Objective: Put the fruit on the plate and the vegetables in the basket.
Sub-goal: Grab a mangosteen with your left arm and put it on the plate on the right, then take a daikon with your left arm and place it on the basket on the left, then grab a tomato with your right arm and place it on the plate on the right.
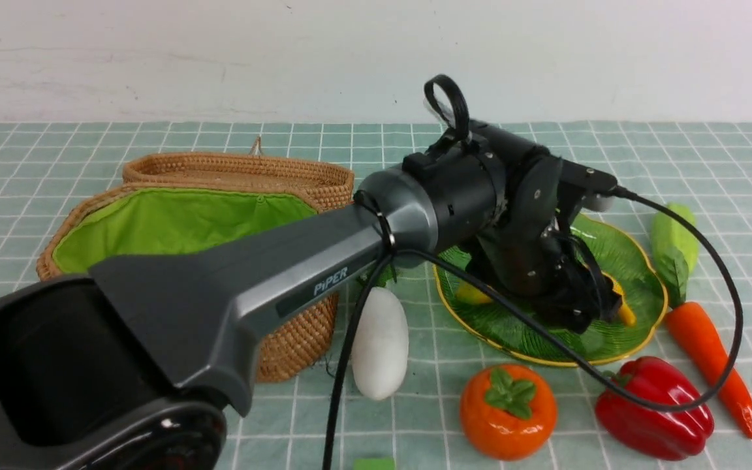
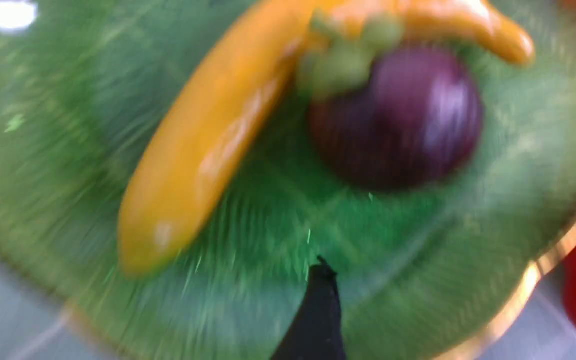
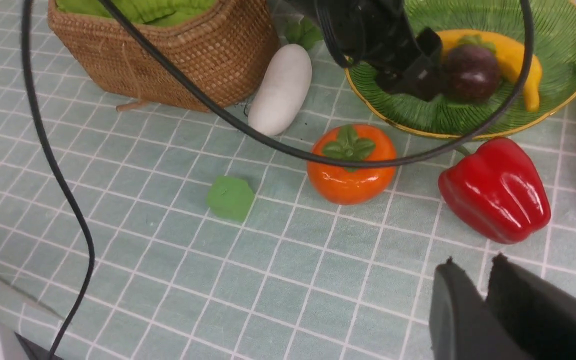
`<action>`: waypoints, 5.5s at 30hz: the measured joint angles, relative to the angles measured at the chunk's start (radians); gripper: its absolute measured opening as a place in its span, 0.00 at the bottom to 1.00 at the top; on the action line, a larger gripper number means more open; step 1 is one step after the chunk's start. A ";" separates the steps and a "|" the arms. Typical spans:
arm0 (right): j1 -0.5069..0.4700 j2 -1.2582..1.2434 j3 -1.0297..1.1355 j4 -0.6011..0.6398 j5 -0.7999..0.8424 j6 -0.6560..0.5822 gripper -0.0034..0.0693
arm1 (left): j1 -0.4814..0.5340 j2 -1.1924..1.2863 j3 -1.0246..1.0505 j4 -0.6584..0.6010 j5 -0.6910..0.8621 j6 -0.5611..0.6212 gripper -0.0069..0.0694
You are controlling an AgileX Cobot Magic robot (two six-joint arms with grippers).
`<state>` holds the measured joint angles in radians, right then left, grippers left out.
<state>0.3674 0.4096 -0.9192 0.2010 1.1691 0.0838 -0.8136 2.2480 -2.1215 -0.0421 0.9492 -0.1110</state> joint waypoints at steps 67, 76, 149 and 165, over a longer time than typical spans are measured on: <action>0.000 0.000 0.000 0.042 -0.004 -0.104 0.20 | -0.025 -0.151 0.327 0.414 0.185 -0.478 0.73; 0.000 0.000 0.000 0.046 -0.059 -0.104 0.20 | 0.026 -0.533 0.383 0.392 0.273 -0.043 0.73; 0.113 1.014 -0.107 0.093 -0.208 0.099 0.38 | 0.231 -2.004 1.714 -0.389 -0.449 0.292 0.07; 0.032 1.272 -0.113 0.200 -0.433 0.050 0.85 | 0.231 -2.004 1.714 -0.436 -0.379 0.348 0.07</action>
<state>0.3994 1.6820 -1.0324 0.4014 0.7362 0.1337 -0.5827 0.2437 -0.4074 -0.4778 0.5701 0.2372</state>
